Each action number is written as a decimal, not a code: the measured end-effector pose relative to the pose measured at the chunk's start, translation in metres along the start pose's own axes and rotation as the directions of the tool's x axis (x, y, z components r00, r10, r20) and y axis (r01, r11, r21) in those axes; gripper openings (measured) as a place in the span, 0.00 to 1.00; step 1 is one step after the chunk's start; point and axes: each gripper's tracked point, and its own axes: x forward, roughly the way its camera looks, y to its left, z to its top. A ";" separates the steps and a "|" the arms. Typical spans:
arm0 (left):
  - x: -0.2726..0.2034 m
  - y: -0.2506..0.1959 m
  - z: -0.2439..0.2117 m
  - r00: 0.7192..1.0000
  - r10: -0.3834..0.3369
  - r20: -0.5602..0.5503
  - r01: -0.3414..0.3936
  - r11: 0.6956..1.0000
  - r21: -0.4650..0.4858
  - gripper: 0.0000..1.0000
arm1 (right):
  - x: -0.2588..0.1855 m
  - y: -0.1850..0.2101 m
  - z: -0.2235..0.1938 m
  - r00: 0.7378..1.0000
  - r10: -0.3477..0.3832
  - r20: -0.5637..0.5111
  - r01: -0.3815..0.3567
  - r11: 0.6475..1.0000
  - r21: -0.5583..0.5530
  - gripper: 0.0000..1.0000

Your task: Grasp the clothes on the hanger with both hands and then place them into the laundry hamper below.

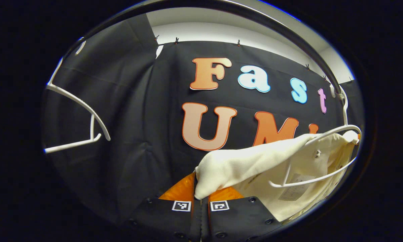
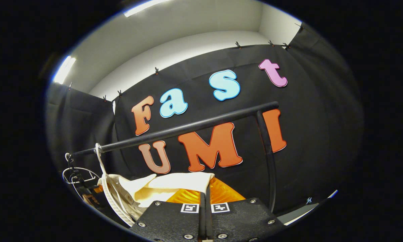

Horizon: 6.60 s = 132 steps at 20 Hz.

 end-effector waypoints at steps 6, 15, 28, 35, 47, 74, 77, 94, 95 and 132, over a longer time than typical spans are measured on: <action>0.001 0.016 -0.035 0.998 0.019 -0.065 -0.016 0.999 0.040 0.07 | 0.025 -0.018 -0.065 0.996 0.041 -0.080 -0.032 0.993 0.111 0.00; -0.010 0.033 -0.095 0.981 0.041 -0.192 -0.032 0.998 0.047 0.07 | 0.025 -0.054 -0.160 0.982 -0.031 -0.189 0.059 0.988 0.146 0.00; -0.050 -0.068 -0.192 0.917 -0.119 -0.380 0.168 0.981 0.098 0.07 | -0.048 -0.057 -0.281 0.932 -0.114 -0.344 0.170 0.976 0.137 0.00; -0.099 -0.131 -0.281 0.805 -0.195 -0.560 0.252 0.967 0.025 0.07 | -0.101 -0.062 -0.374 0.858 -0.156 -0.489 0.235 0.966 0.104 0.00; -0.153 -0.198 -0.398 0.613 -0.214 -0.760 0.331 0.944 0.001 0.07 | -0.154 -0.071 -0.506 0.703 -0.247 -0.667 0.325 0.946 -0.007 0.00; -0.173 -0.192 -0.421 0.560 -0.063 -0.826 0.228 0.970 0.081 0.92 | -0.193 -0.116 -0.502 0.598 -0.383 -0.704 0.448 0.888 -0.102 0.72; -0.169 -0.172 -0.392 0.612 -0.039 -0.790 0.160 0.984 0.076 0.99 | -0.187 -0.124 -0.473 0.625 -0.399 -0.671 0.414 0.898 -0.149 0.94; -0.103 -0.107 -0.057 0.981 0.044 -0.191 -0.017 0.990 0.139 0.98 | -0.149 -0.139 -0.151 0.874 -0.453 -0.174 0.411 0.882 -0.231 0.94; -0.100 -0.111 -0.040 0.987 0.034 -0.159 -0.014 0.991 0.130 0.96 | -0.153 -0.136 -0.136 0.882 -0.449 -0.142 0.412 0.881 -0.231 0.94; -0.139 -0.090 0.124 0.993 0.042 0.111 -0.055 0.991 0.119 0.95 | -0.195 -0.043 0.003 0.927 -0.350 0.137 0.375 0.890 -0.261 0.93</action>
